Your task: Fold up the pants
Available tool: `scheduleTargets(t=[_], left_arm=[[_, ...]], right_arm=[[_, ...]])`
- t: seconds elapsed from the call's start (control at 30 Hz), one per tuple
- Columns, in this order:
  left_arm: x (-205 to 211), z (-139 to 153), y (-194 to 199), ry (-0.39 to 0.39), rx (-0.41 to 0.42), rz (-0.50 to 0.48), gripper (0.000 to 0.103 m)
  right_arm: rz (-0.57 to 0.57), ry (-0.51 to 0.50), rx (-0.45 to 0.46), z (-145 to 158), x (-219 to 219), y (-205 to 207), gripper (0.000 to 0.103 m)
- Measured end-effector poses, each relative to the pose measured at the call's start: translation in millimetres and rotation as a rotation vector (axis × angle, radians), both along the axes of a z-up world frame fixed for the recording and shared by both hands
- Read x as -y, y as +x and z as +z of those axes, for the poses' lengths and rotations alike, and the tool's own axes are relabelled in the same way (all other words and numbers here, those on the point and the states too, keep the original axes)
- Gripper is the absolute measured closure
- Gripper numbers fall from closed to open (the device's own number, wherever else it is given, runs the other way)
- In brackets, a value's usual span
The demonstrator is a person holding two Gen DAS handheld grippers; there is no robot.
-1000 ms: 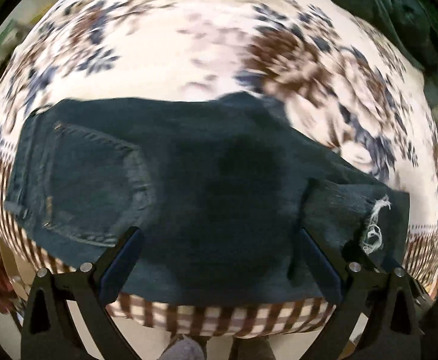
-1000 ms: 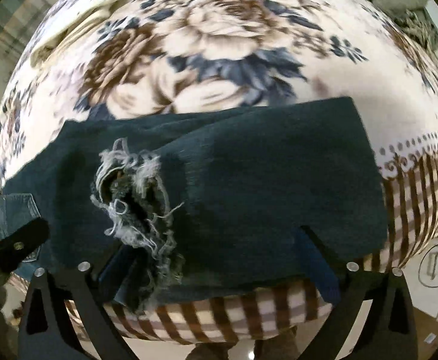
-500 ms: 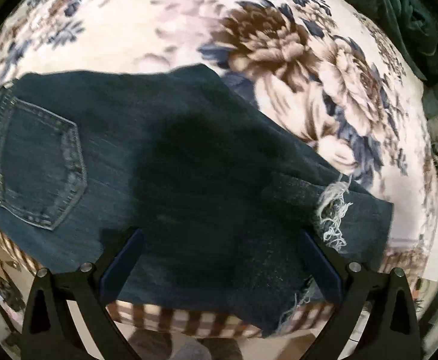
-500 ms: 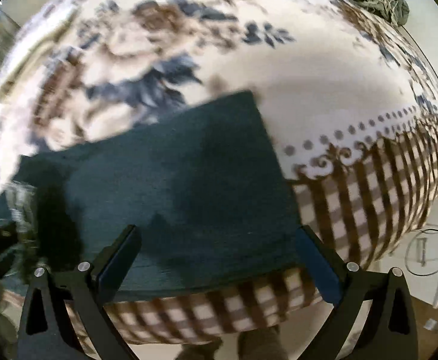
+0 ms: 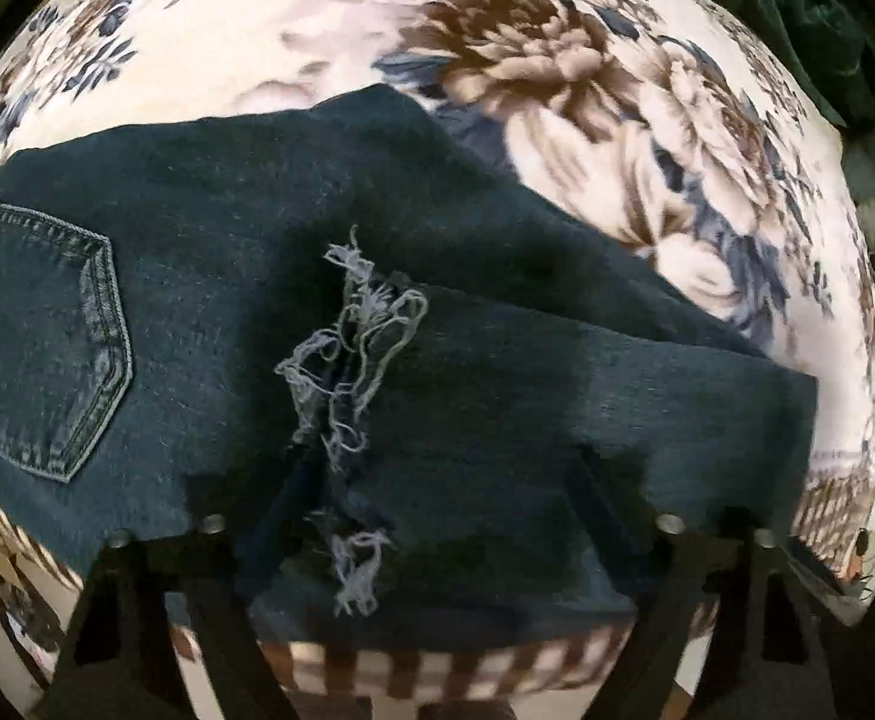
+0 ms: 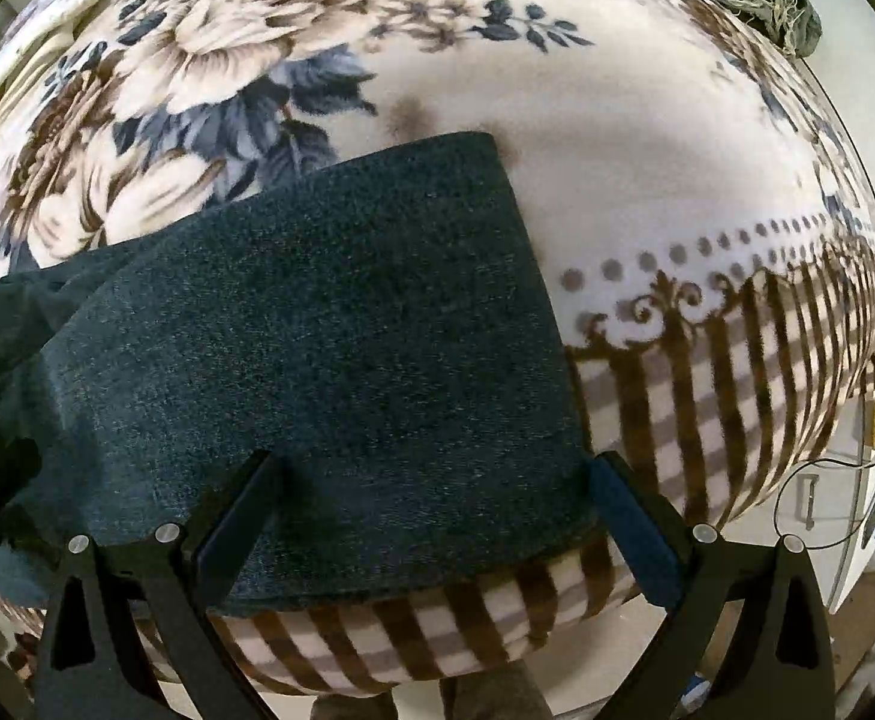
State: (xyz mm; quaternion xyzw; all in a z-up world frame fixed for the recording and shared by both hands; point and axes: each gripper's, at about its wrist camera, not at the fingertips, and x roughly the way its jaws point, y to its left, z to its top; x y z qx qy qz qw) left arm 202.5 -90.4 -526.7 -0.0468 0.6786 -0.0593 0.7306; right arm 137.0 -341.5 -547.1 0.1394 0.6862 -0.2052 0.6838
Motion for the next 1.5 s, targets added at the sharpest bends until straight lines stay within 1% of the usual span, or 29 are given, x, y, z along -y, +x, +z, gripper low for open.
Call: scheduleTargets(t=[0.03, 0.1, 0.13, 0.17, 0.2, 0.27, 0.37, 0.43, 0.53, 0.6, 0.67, 0.7, 0.8, 0.83, 0.87, 0.93, 0.97, 1.0, 1.07, 1.17, 1.23, 1.3, 1.4, 1.5], left_arm=[[-2.6, -0.1, -0.9, -0.002, 0.013, 0.007, 0.037], [-8.7, 1.0, -2.6, -0.011, 0.048, 0.018, 0.076], [-12.7, 0.6, -3.7, -0.006, 0.061, 0.018, 0.080], [-16.3, 0.5, -4.3, -0.014, 0.072, 0.020, 0.090], [-20.9, 0.5, -5.0, -0.029, 0.084, 0.024, 0.097], [-31.2, -0.4, -7.0, -0.076, 0.098, 0.033, 0.099], [-40.0, 2.3, -10.8, -0.120, 0.122, 0.037, 0.100], [-44.2, 3.9, -12.3, -0.141, 0.135, 0.039, 0.100], [-52.6, 7.6, -12.6, -0.179, 0.152, 0.060, 0.101], [-60.1, 8.6, -11.2, -0.187, 0.161, 0.077, 0.102], [-71.5, 8.0, -8.4, -0.156, 0.174, 0.107, 0.103], [-83.2, 6.6, -5.3, -0.169, 0.166, 0.138, 0.103], [-124.4, 4.8, -2.8, -0.327, 0.089, 0.264, 0.102], [-133.2, 6.9, -3.6, -0.346, 0.084, 0.290, 0.101], [-145.8, 11.8, -6.7, -0.366, 0.086, 0.325, 0.098], [-173.3, 22.9, -17.1, -0.375, 0.107, 0.396, 0.070], [-186.6, 28.0, -23.0, -0.379, 0.124, 0.431, 0.039], [-205.1, 34.0, -31.7, -0.403, 0.152, 0.480, 0.023], [-230.8, 40.8, -45.4, -0.408, 0.185, 0.571, 0.018], [-265.9, 41.2, -64.5, -0.427, 0.217, 0.699, 0.017], [-283.9, 32.1, -73.7, -0.452, 0.218, 0.782, 0.017], [-295.5, 16.3, -76.7, -0.475, 0.201, 0.839, 0.017], [-303.1, -1.3, -74.5, -0.501, 0.194, 0.889, 0.018], [-308.7, -12.2, -65.6, -0.545, 0.220, 0.920, 0.018]], right_arm=[[0.006, -0.006, -0.006, 1.3, -4.6, 2.0, 0.000], [0.033, -0.029, -0.022, 0.3, -12.5, 5.8, 0.000], [0.051, -0.043, -0.033, -0.5, -17.8, 8.6, 0.000], [0.068, -0.055, -0.041, -0.6, -22.5, 9.1, 0.000], [0.089, -0.070, -0.050, -1.7, -28.0, 11.4, 0.000], [0.126, -0.104, -0.067, -4.0, -38.8, 16.0, 0.000], [0.161, -0.152, -0.089, -6.8, -53.7, 20.6, 0.000], [0.170, -0.167, -0.096, -3.3, -62.1, 24.2, 0.000], [0.171, -0.178, -0.077, 10.0, -69.6, 25.0, 0.000], [0.180, -0.183, -0.068, 16.9, -75.6, 30.6, 0.000], [0.183, -0.178, -0.062, 22.2, -84.6, 29.5, 0.000], [0.187, -0.174, -0.061, 22.6, -89.1, 29.1, 0.000], [0.207, -0.173, -0.053, 23.7, -104.6, 29.1, 0.000], [0.212, -0.167, -0.048, 23.6, -109.3, 29.8, 0.000], [0.215, -0.163, -0.043, 23.8, -114.3, 29.5, 0.000], [0.219, -0.147, -0.029, 25.9, -124.9, 29.2, 0.000], [0.219, -0.140, -0.026, 25.3, -126.3, 29.1, 0.000], [0.221, -0.133, -0.024, 25.3, -130.7, 29.0, 0.000], [0.225, -0.124, -0.024, 23.8, -138.0, 28.9, 0.000], [0.230, -0.116, -0.024, 20.0, -144.8, 29.4, 0.000], [0.232, -0.110, -0.031, 15.6, -148.2, 29.5, 0.000], [0.227, -0.106, -0.040, 10.8, -148.8, 29.3, 0.000], [0.214, -0.099, -0.049, 5.0, -147.1, 29.5, 0.000], [0.208, -0.093, -0.053, 2.4, -146.6, 30.6, 0.000]])
